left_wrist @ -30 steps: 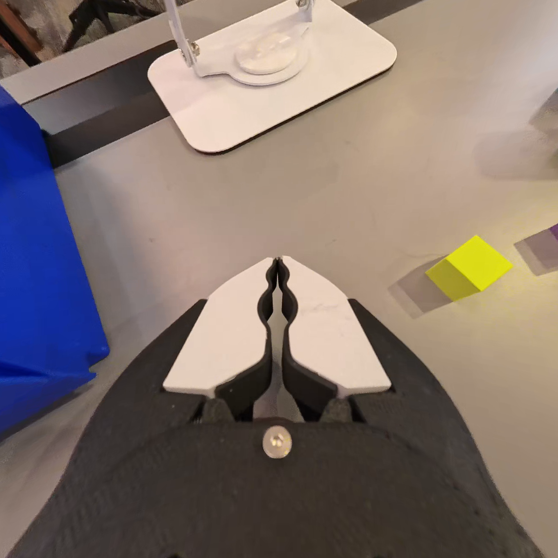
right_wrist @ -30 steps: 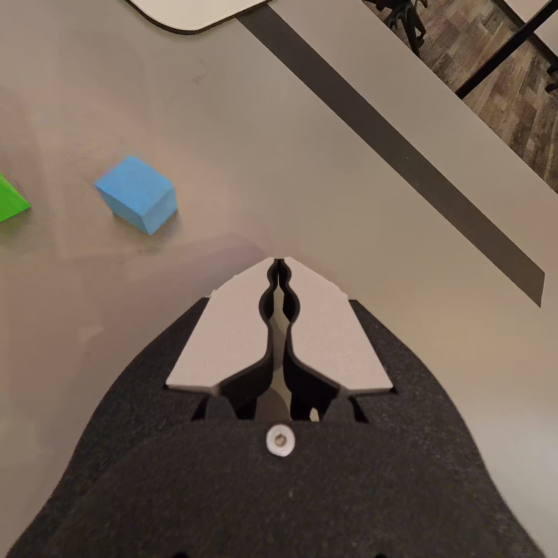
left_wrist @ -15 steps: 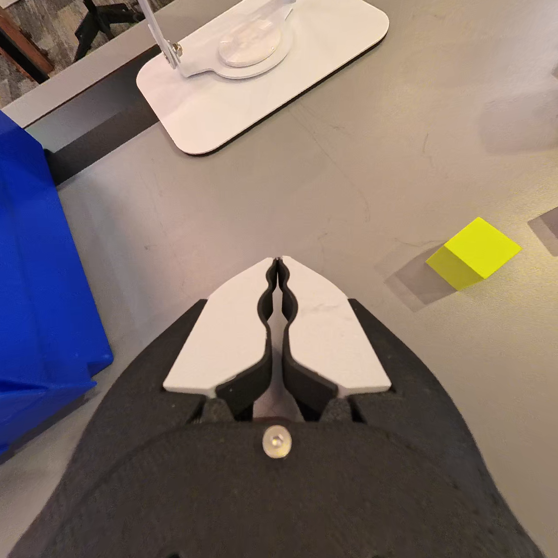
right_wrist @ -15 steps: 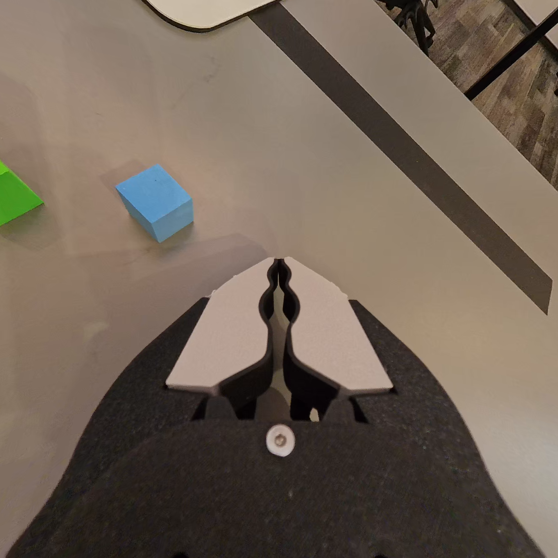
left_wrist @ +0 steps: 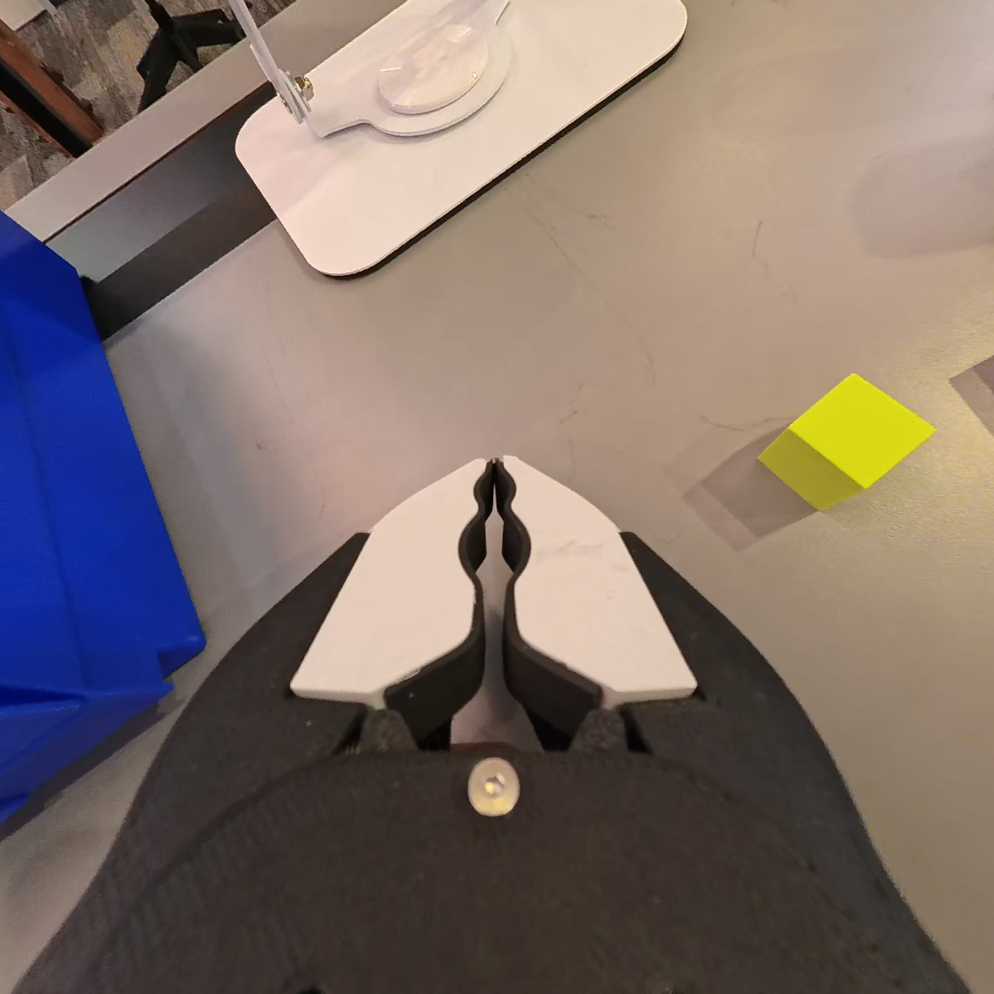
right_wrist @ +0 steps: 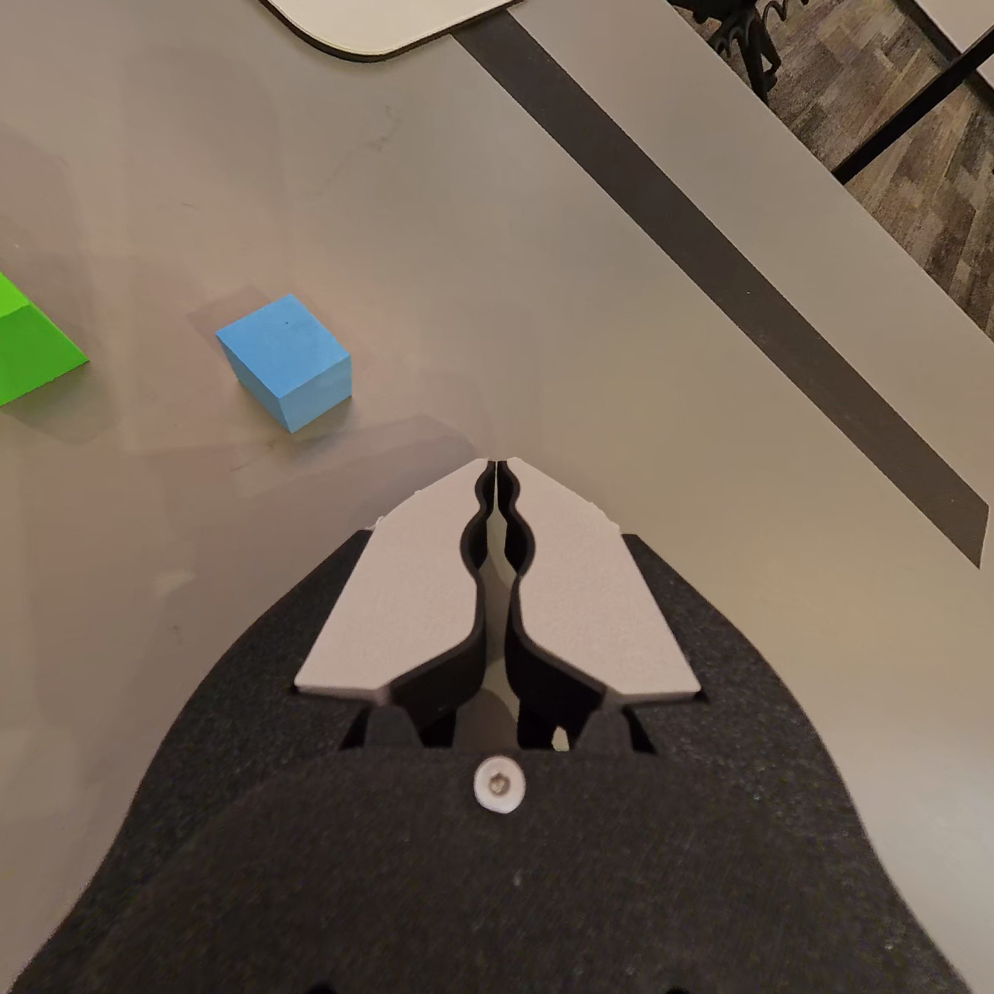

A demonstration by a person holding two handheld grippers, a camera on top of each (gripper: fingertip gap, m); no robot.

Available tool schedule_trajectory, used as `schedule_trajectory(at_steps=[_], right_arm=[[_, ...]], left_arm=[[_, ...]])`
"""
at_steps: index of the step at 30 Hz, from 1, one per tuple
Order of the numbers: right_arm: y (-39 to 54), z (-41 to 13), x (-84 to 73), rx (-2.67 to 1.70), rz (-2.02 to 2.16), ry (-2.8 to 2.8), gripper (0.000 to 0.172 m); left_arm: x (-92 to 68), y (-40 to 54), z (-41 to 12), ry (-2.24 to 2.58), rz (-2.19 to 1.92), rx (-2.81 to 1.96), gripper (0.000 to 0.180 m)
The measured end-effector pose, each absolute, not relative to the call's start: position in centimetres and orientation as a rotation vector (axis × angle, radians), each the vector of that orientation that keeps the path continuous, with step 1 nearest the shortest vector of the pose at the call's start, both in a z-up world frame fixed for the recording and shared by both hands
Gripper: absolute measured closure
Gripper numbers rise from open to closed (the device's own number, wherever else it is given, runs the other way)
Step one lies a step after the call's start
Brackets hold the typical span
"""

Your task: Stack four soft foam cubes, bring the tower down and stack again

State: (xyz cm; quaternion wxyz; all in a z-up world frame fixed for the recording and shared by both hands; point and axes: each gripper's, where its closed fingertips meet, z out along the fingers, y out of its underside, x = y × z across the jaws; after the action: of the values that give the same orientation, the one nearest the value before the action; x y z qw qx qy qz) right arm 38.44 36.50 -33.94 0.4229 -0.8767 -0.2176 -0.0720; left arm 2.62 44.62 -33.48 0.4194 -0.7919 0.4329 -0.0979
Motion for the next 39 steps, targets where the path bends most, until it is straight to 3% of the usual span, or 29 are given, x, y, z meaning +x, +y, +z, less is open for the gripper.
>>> schedule_trajectory(at_steps=[39], right_arm=[[36.49, -33.92, 38.20, -2.190, -0.174, -0.557, 0.170]], left_arm=[[2.82, 44.41, -33.82, 1.126, -0.205, -1.975, 0.180]])
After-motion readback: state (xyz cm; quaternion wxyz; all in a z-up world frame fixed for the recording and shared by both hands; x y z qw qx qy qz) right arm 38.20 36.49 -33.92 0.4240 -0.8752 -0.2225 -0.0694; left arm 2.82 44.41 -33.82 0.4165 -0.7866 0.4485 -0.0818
